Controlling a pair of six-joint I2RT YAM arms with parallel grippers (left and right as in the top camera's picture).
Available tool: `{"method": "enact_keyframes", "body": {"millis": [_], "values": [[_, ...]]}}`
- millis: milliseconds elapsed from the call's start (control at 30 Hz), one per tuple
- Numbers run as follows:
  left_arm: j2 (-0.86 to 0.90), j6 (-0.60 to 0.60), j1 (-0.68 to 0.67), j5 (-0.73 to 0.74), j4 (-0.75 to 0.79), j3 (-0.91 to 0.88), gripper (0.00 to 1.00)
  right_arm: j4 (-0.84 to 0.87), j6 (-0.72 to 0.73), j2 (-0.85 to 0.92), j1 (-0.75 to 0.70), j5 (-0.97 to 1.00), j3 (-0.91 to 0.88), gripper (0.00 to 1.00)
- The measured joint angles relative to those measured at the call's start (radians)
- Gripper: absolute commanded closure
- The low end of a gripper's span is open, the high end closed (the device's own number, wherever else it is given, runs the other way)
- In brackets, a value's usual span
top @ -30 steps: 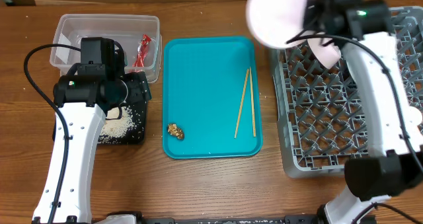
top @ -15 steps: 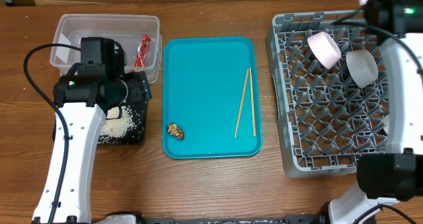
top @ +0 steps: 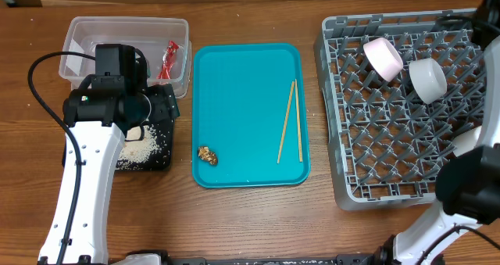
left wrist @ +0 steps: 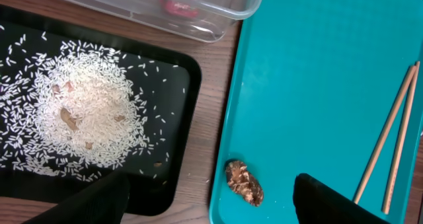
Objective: Sort waste into correct bins and load items into the dishwasher
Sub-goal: 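Lift the white plate right and stand it in the rack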
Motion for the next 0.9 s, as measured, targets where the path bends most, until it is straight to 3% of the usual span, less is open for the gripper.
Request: {"method": "enact_keyframes", "body": {"millis": [433, 900], "values": [[0.0, 0.0, 0.0, 0.0, 0.007, 0.0, 0.17, -0.058, 0.071, 0.129, 0.002, -0.066, -0.027, 0.96], [0.0, 0.0, 0.0, 0.0, 0.014, 0.0, 0.17, -0.076, 0.13, 0.133, 0.071, -0.111, -0.114, 0.96]]}}
